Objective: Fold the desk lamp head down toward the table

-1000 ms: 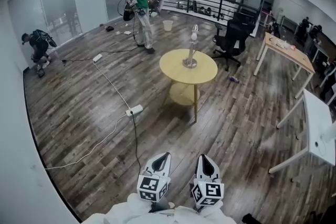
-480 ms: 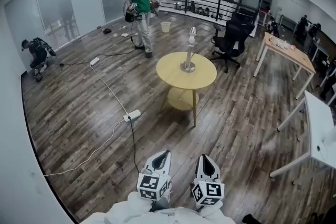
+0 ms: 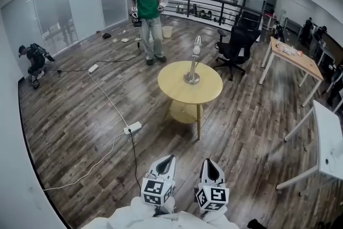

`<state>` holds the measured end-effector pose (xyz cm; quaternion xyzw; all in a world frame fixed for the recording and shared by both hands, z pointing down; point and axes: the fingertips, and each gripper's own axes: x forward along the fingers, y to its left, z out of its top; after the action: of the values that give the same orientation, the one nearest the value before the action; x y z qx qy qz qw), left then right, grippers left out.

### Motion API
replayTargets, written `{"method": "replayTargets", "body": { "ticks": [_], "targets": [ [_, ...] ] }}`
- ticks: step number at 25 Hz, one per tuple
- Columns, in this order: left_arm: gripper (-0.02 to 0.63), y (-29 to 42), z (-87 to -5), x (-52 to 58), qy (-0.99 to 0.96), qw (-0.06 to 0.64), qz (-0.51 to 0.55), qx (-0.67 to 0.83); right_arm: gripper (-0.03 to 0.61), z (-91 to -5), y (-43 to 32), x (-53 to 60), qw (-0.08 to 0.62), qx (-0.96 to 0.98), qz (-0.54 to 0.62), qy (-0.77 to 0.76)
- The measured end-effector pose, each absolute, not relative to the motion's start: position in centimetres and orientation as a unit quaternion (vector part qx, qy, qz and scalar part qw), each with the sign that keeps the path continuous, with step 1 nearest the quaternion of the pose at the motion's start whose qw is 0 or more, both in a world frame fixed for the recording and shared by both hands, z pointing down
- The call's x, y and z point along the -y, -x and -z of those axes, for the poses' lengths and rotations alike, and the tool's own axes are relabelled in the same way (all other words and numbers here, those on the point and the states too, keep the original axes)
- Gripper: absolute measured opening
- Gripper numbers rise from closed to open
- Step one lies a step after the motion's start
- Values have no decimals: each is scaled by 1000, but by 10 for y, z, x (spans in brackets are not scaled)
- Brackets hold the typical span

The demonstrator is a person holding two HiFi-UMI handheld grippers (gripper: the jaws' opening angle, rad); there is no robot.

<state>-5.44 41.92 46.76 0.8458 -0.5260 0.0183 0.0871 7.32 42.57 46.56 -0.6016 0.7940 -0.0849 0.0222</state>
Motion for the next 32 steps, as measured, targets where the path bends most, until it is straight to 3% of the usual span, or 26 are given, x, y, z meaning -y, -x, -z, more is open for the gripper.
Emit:
{"method": "replayTargets", "body": {
  "ticks": [14, 32],
  "targets": [
    [-3, 86, -476, -303, -845, 115, -19, 522, 11, -463, -43, -304, 10, -786, 74, 613],
    [-3, 64, -481, -151, -846, 105, -34, 521, 12, -466, -62, -152, 5, -791, 67, 608]
  ]
}}
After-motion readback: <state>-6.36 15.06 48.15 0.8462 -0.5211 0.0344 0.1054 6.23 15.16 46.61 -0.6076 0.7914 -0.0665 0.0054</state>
